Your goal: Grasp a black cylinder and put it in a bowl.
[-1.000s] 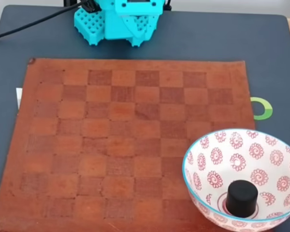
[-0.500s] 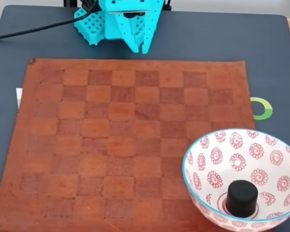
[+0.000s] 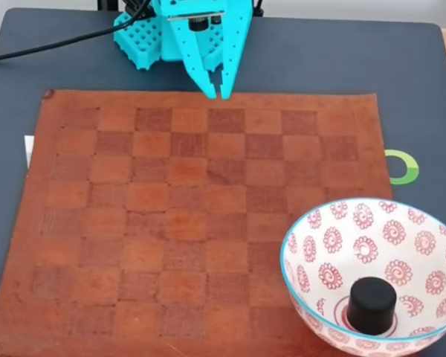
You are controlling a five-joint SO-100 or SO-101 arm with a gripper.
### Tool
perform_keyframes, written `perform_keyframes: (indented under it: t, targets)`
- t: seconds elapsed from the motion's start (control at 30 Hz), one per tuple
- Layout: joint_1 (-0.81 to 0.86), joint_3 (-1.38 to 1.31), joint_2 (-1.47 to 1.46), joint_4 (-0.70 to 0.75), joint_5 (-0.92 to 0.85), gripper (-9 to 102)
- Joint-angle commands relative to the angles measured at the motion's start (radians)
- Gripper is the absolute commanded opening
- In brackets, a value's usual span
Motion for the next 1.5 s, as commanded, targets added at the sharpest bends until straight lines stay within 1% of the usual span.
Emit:
perform_keyframes:
  t: [0.0, 0.7, 1.47]
  targets:
    - [0.000, 0.031, 0.060, -0.002, 0.009, 0]
    - [0.002, 0.155, 0.057, 0.000, 0.009, 0]
    - [0.002, 0.176, 0.057, -0.012, -0.008, 0]
